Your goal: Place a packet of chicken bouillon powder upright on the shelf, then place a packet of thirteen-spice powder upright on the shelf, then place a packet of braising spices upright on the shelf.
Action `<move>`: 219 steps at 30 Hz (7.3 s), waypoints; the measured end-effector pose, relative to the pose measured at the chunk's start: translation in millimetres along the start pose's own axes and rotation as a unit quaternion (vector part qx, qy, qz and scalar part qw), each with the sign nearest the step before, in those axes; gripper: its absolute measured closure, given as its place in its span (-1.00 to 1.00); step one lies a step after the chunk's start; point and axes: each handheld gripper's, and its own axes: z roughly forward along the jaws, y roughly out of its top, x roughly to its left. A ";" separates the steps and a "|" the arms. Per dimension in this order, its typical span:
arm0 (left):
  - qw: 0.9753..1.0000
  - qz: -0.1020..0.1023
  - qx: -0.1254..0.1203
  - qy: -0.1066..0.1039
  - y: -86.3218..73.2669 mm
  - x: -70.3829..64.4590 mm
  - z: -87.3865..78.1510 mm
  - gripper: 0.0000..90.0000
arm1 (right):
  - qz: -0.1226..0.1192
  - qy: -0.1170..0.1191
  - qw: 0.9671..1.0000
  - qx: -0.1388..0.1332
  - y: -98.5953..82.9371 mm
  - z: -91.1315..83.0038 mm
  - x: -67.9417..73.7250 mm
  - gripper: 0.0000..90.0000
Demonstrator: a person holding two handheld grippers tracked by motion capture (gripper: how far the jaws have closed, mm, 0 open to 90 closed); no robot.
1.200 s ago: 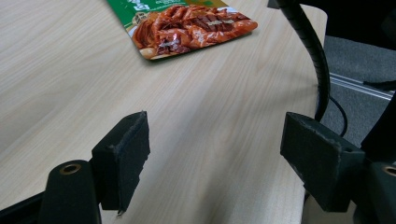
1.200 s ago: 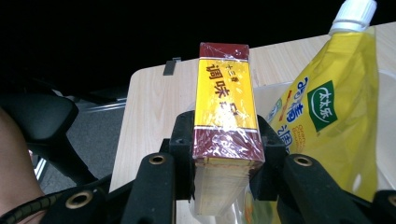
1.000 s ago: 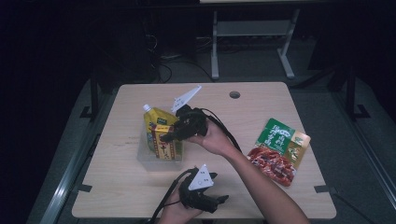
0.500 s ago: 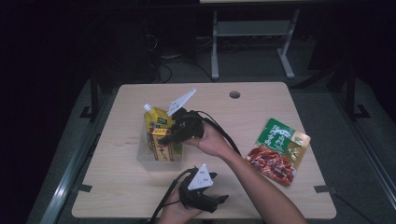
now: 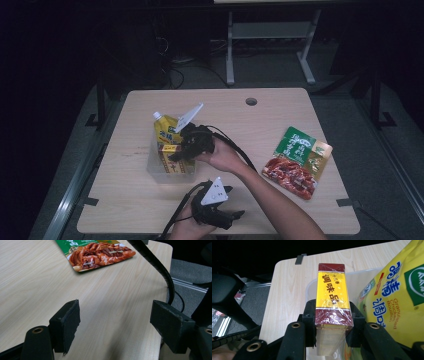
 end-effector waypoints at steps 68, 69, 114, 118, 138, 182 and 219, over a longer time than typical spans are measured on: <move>1.000 -0.009 0.011 0.001 7.8 11.7 10.8 -0.33 | 0.085 -0.074 0.992 -0.055 -77.7 -103.7 8.8 0.07; 1.000 -0.011 0.009 0.001 8.6 12.4 11.6 -0.33 | 0.090 -0.078 0.991 -0.054 -81.3 -108.1 7.0 0.06; 1.000 -0.023 -0.004 0.005 18.4 19.6 18.6 -0.37 | 0.200 -0.153 0.966 -0.053 -199.1 -188.8 8.0 -0.11; 1.000 -0.024 -0.001 0.006 18.3 19.5 18.6 -0.37 | 0.211 -0.165 0.962 -0.047 -210.3 -196.1 11.6 -0.12; 1.000 -0.023 0.006 -0.002 31.2 24.6 32.7 -0.25 | 0.242 -0.194 0.950 -0.045 -237.5 -214.1 14.7 -0.17; 0.995 -0.026 0.094 0.008 77.6 52.6 160.9 0.99 | 0.453 -0.338 0.825 -0.006 -328.5 -250.3 -29.1 -0.17; 0.993 -0.016 0.117 0.024 79.4 47.6 169.9 0.99 | 0.497 -0.336 0.800 -0.014 -345.0 -255.2 -37.7 -0.03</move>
